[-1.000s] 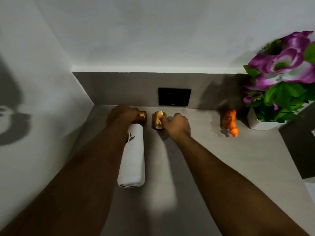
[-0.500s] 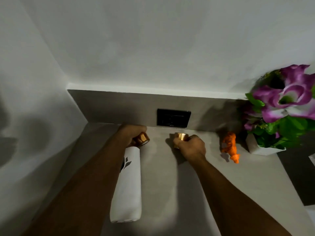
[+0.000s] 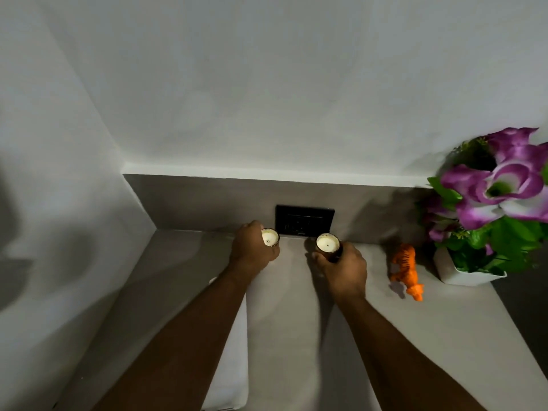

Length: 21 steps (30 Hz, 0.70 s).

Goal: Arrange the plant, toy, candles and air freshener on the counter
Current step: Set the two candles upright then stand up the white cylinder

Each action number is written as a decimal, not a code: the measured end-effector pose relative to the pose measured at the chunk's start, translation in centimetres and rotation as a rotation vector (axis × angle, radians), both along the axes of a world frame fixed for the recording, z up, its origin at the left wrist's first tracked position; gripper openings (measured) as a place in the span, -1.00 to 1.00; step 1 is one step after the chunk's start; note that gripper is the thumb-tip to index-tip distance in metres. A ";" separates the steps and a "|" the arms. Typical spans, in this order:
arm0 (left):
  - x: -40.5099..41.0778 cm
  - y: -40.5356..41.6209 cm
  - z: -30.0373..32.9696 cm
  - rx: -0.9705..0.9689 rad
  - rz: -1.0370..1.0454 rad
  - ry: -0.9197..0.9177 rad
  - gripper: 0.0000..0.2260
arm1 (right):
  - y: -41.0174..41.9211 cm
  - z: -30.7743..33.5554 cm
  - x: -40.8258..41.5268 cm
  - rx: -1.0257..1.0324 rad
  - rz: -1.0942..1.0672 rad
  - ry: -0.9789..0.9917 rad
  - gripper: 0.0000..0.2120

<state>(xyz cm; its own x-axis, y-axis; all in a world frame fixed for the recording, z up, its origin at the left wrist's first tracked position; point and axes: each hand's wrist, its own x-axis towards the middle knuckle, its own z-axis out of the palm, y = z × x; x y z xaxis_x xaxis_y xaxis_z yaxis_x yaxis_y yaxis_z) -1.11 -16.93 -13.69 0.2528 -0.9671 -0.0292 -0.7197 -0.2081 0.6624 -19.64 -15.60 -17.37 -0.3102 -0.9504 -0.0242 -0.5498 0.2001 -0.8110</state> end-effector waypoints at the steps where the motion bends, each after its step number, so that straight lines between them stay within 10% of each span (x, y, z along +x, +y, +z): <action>1: 0.0 0.0 -0.1 -0.009 -0.003 0.001 -0.53 | -0.1 0.0 0.0 0.003 -0.005 0.011 -0.53; 10: 2.6 3.1 2.2 0.218 -0.022 -0.175 -0.29 | 3.3 0.9 -0.3 0.080 0.057 0.104 -0.21; 14: 5.3 8.7 2.8 0.450 0.105 0.058 -0.14 | 10.4 -1.1 -0.5 0.020 0.269 0.481 -0.24; 21: 5.1 14.8 1.9 0.509 0.210 0.474 -0.45 | 16.1 -2.9 0.1 0.106 0.445 0.723 -0.19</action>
